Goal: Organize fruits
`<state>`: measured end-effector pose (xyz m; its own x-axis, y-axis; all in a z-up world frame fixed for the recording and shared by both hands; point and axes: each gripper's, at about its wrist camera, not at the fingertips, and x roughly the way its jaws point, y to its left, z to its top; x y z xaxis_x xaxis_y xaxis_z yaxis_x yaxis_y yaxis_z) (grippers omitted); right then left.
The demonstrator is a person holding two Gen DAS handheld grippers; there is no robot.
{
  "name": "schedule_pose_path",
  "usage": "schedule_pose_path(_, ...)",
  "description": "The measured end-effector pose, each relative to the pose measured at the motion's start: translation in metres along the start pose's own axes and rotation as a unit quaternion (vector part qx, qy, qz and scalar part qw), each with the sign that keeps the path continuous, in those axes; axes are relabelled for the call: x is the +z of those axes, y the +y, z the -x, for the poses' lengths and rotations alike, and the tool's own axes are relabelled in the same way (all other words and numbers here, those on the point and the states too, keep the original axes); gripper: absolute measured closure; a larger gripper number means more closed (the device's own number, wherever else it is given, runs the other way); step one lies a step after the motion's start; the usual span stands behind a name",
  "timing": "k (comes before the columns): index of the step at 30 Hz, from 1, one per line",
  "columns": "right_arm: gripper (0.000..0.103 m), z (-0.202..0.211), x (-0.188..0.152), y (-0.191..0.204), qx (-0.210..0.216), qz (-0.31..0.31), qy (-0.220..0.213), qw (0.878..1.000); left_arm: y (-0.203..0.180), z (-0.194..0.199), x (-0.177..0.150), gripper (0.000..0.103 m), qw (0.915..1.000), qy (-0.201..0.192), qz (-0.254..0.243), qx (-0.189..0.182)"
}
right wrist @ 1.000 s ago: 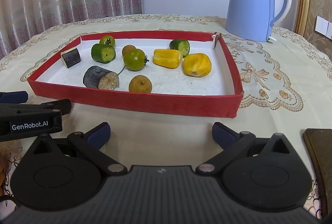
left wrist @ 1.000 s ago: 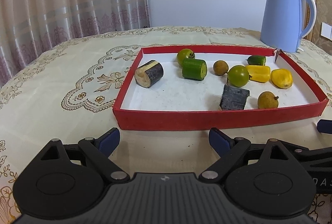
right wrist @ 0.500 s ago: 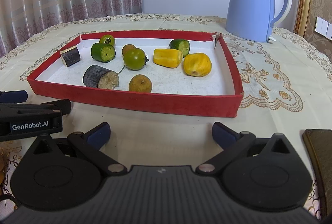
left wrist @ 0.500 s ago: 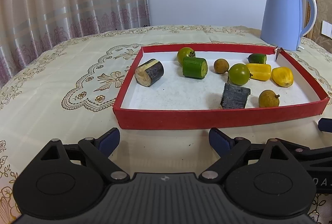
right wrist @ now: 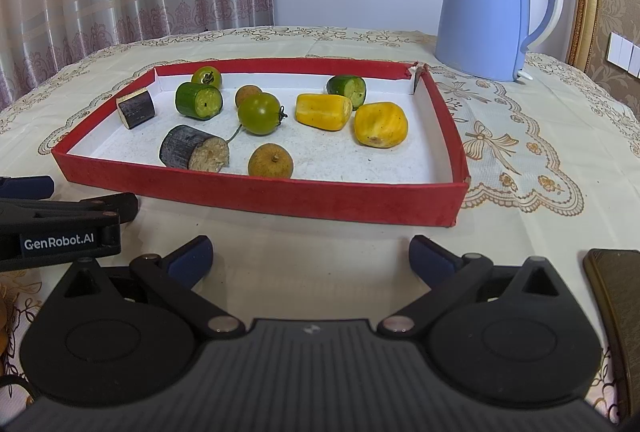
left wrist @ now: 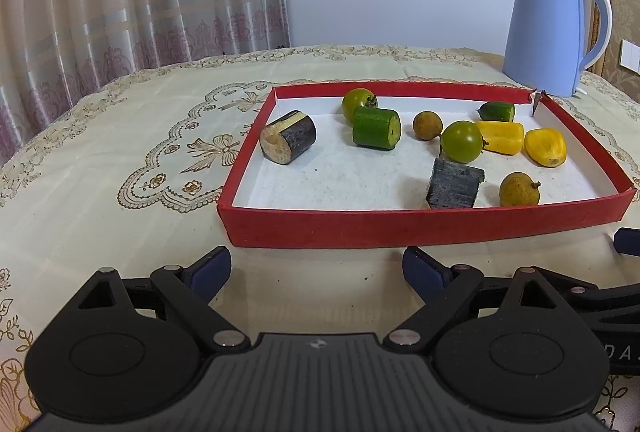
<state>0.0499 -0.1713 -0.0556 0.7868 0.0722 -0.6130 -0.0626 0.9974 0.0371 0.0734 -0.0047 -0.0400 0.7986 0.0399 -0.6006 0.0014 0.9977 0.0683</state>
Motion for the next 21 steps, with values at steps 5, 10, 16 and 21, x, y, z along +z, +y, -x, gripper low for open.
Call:
schedule_pose_path(5, 0.0, 0.0001, 0.0, 0.0, 0.0, 0.0, 0.0, 1.0, 0.0003, 0.0, -0.0002, 0.01, 1.0, -0.001, 0.002, 0.001)
schedule_pose_path(10, 0.0, 0.0, 0.0, 0.0, 0.0, 0.0, 0.0, 1.0, 0.0007, -0.0001, 0.0, 0.01, 1.0, 0.001, 0.005, 0.001)
schedule_pose_path(16, 0.0, -0.0002, 0.0, 0.0, 0.0, 0.0, 0.0, 1.0, 0.0003, -0.0003, 0.0, 0.01, 1.0, 0.001, 0.002, 0.003)
schedule_pose_path(21, 0.0, -0.0003, 0.0, 0.0, 0.0, 0.0, 0.0, 1.0, -0.0014, -0.0001, -0.0002, 0.01, 1.0, -0.001, -0.003, 0.007)
